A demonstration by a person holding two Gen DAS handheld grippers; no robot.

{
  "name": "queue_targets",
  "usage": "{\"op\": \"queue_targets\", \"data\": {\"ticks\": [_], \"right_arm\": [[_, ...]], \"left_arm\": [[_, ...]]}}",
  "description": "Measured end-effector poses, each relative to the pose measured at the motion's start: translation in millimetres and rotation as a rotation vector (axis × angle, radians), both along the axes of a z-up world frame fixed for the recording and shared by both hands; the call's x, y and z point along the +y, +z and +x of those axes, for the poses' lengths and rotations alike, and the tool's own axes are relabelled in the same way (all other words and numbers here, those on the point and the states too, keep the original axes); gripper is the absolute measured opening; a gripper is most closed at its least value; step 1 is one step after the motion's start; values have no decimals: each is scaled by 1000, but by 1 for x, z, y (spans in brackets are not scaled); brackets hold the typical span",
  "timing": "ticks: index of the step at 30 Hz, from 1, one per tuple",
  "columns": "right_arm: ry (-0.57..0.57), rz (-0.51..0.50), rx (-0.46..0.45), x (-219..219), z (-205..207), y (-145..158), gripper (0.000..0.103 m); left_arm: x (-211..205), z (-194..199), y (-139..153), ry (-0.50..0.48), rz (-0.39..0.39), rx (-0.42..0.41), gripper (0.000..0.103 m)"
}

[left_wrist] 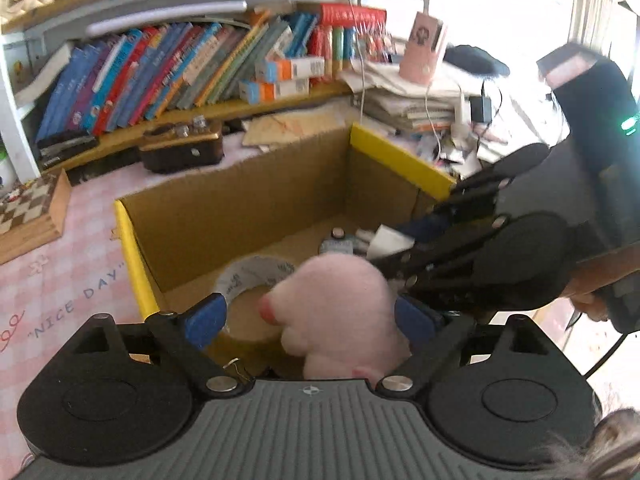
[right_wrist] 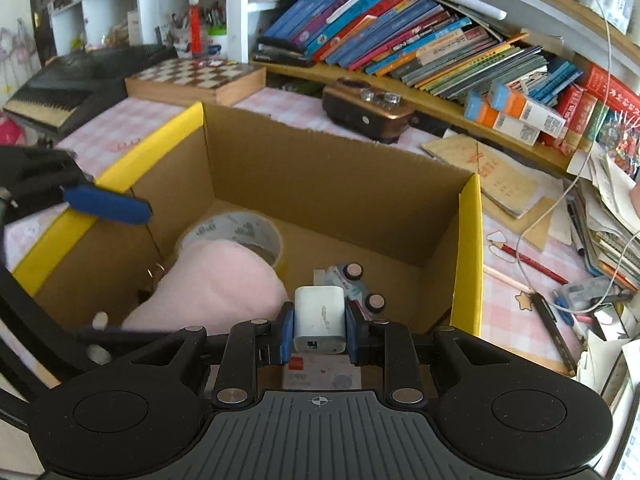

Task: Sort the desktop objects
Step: 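Open the left tool to drop the pig while the right tool drops the charger into the box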

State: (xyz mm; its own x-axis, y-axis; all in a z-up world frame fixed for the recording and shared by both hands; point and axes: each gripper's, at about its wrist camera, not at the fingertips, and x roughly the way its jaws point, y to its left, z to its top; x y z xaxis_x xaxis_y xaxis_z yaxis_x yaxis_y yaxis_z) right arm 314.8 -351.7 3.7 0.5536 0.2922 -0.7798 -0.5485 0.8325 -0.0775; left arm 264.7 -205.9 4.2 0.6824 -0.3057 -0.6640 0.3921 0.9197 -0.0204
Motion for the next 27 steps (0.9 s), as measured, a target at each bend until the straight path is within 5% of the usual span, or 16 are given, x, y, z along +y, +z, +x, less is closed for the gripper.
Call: {"op": "queue_targets", "data": {"ticks": [13,27], "right_arm": [[63,-75,17,8,1,-8,25],[-21,33,-98,-4,-28,26,31]], "left_arm": [[25,-47,32,124,-126,-112,103],[43,-90,44,217,-154,-150,103]]}}
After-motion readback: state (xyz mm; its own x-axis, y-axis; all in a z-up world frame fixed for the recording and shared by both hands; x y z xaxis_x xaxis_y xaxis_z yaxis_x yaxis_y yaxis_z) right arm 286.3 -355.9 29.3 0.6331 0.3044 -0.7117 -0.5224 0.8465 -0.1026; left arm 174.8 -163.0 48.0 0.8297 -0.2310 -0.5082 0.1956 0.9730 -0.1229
